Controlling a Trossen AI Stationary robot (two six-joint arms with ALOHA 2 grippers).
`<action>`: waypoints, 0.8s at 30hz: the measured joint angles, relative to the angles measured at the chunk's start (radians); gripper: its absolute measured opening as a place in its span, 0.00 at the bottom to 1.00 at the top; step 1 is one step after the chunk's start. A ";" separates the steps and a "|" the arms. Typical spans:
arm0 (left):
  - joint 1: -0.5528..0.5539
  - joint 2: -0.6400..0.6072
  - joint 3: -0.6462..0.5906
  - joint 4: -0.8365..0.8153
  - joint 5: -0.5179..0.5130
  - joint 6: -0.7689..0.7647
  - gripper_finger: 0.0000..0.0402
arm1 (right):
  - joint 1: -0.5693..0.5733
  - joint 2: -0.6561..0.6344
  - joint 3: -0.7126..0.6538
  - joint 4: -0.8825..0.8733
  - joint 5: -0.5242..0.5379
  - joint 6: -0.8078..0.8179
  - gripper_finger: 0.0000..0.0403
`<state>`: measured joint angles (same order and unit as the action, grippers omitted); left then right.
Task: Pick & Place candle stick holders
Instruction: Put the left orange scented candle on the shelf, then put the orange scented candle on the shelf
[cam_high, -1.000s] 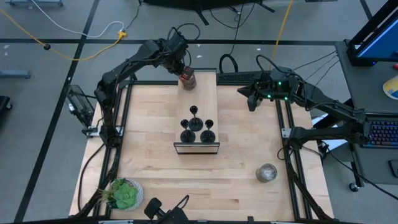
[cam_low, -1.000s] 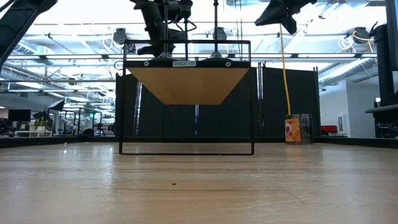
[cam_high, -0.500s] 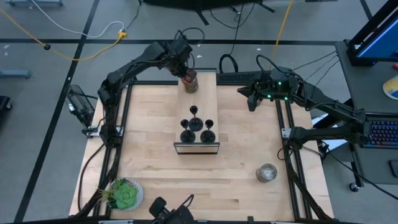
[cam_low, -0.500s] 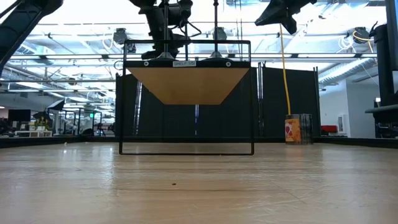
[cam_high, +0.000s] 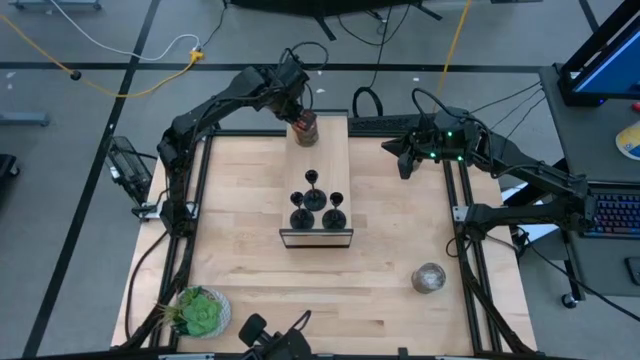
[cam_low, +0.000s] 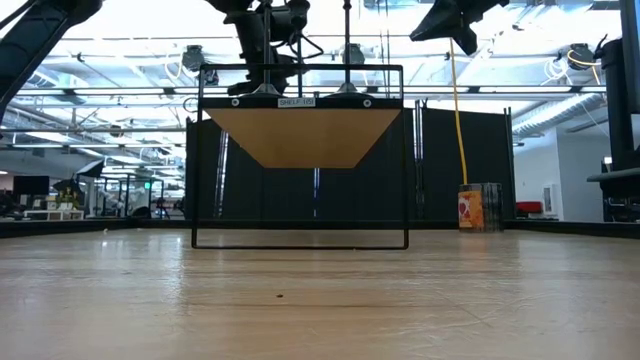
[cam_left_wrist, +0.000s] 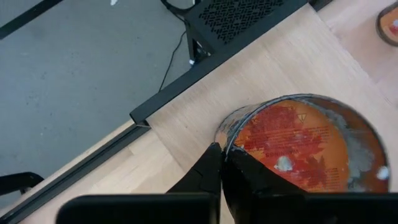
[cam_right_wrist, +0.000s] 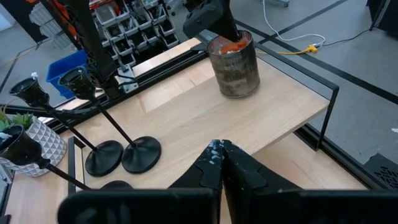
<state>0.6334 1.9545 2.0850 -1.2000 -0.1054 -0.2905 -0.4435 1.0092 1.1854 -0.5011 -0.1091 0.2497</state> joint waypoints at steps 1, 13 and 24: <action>0.000 0.000 0.000 0.004 0.001 0.000 0.05 | 0.000 0.000 0.000 0.000 0.000 0.000 0.00; 0.000 -0.005 0.000 0.048 0.000 0.020 0.22 | 0.000 0.000 0.000 -0.004 0.000 0.000 0.00; 0.001 -0.207 0.000 -0.013 0.000 0.088 0.30 | 0.000 0.000 0.000 -0.006 0.001 0.000 0.00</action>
<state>0.6342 1.7477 2.0850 -1.2129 -0.1050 -0.2027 -0.4435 1.0092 1.1854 -0.5066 -0.1085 0.2497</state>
